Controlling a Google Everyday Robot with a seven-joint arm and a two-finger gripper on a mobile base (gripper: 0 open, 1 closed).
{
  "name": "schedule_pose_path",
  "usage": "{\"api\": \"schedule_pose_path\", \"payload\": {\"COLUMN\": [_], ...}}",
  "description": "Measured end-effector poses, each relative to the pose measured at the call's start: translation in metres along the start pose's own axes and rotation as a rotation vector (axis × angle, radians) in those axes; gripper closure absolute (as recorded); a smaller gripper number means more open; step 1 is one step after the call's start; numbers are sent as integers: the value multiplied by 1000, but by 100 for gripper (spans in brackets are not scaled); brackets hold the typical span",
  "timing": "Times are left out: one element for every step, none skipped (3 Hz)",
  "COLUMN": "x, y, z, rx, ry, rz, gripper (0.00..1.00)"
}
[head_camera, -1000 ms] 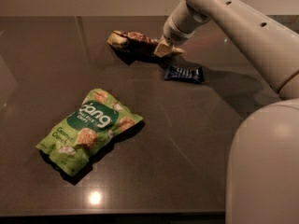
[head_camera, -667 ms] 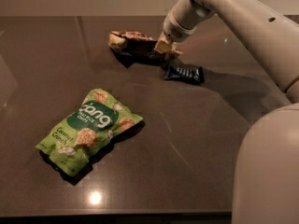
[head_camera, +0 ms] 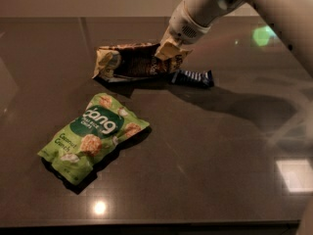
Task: Move brown chip bag near green rice chip bag
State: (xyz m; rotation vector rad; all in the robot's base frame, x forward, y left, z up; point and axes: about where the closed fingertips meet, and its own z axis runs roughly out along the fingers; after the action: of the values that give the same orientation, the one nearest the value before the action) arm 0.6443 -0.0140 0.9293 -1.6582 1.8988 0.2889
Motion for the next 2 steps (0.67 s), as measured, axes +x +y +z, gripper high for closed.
{"api": "schedule_pose_path", "payload": {"x": [-9, -14], "y": [44, 83], "z": [-15, -21], "rx": [-61, -104], "ry": [-26, -45], "rz": [-19, -47], "gripper": [100, 85]}}
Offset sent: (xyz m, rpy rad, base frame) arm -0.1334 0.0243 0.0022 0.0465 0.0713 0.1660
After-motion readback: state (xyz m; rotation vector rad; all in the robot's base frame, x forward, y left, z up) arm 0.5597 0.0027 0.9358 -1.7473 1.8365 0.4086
